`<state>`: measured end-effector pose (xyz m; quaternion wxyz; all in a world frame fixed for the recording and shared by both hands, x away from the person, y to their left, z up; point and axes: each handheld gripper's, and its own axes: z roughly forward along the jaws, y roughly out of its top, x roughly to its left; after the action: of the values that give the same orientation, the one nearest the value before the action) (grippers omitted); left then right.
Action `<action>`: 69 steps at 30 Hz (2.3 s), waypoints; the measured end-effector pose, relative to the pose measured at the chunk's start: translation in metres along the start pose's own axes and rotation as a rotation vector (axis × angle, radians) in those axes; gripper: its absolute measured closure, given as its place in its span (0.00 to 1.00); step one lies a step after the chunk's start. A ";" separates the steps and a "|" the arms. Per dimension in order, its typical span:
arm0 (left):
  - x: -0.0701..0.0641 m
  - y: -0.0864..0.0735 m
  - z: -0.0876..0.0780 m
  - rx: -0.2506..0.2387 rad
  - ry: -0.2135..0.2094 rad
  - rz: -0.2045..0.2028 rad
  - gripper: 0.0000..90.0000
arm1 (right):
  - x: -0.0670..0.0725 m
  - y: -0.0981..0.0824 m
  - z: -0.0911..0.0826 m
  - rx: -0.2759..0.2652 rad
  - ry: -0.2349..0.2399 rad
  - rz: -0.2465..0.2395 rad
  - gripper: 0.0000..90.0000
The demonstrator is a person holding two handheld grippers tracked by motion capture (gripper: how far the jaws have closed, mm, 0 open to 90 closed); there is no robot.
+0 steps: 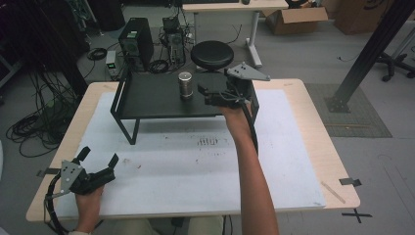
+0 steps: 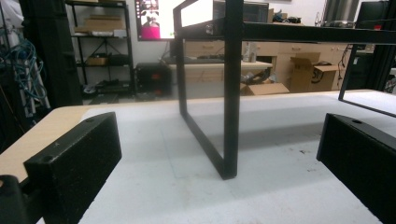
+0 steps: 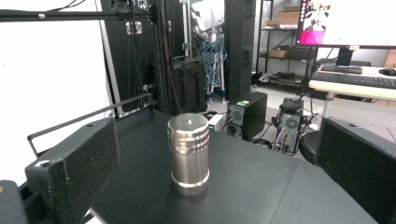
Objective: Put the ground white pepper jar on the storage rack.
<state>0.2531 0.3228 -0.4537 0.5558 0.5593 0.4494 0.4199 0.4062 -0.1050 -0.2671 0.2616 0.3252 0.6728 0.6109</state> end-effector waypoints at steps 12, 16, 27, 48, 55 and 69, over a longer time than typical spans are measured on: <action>0.000 0.000 0.000 0.000 -0.001 0.001 0.00 | 0.003 -0.015 -0.038 -0.053 -0.004 -0.018 0.00; 0.000 0.000 0.000 0.001 0.000 0.001 0.00 | 0.005 -0.021 -0.050 -0.073 -0.005 -0.031 0.00; 0.000 0.000 0.000 0.001 -0.001 0.002 0.00 | 0.009 -0.048 -0.079 -0.118 -0.026 -0.034 0.00; 0.000 0.000 0.000 0.004 0.000 0.002 0.00 | 0.008 -0.111 -0.114 -0.166 -0.097 -0.006 0.00; 0.000 0.000 0.001 0.006 0.000 0.003 0.00 | 0.007 -0.140 -0.123 -0.148 -0.135 0.004 0.00; 0.000 0.000 0.001 0.007 0.000 0.004 0.00 | 0.004 -0.193 -0.125 -0.113 -0.212 0.017 0.00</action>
<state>0.2536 0.3223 -0.4535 0.5530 0.5621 0.4496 0.4197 0.2875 -0.1917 -0.4439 0.3440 0.3783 0.6031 0.6122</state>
